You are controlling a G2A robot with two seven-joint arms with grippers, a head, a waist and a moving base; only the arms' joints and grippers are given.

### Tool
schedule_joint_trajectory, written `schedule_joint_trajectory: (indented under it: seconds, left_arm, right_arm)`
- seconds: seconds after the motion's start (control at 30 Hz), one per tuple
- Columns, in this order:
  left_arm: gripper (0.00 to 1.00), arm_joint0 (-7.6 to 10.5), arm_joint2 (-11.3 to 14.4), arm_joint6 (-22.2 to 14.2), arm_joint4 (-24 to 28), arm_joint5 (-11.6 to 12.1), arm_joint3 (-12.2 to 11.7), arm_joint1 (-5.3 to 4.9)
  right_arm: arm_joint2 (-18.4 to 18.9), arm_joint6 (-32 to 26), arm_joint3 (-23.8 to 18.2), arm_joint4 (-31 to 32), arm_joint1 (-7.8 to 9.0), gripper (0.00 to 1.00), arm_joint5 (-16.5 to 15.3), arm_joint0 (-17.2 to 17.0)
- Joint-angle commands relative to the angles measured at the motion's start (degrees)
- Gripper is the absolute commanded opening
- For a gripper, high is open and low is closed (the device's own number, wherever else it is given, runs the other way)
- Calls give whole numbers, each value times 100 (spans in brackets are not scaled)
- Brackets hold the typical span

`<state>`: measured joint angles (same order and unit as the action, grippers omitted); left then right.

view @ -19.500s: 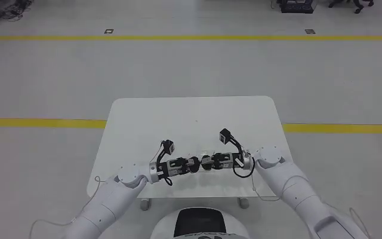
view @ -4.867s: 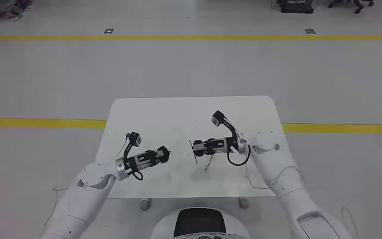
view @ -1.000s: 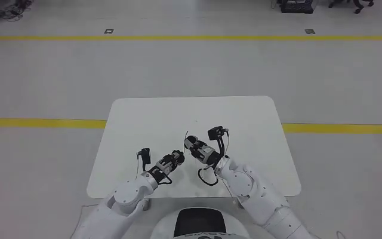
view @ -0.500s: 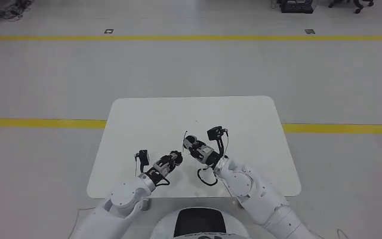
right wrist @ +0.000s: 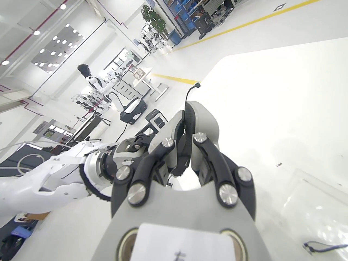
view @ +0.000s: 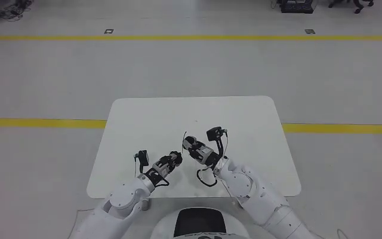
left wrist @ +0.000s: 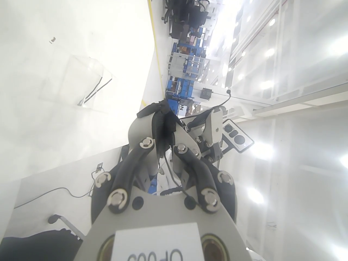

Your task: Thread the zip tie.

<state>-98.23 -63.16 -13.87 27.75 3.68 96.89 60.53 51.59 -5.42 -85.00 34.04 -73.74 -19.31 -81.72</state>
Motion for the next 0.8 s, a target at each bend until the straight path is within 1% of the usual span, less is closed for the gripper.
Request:
schedule_joint_trajectory:
  seconds: [0.0,0.57,0.77]
  left_arm:
    - [0,0,0,0,0,0,0,0]
    - [0,0,0,0,0,0,0,0]
    - [0,0,0,0,0,0,0,0]
  right_arm:
    - [7,-15,16,-5,1,0,-17,-1]
    - [-69,21,-13,-6,55,0,-17,33]
    - [-150,73,48,-27,64,0,-17,97]
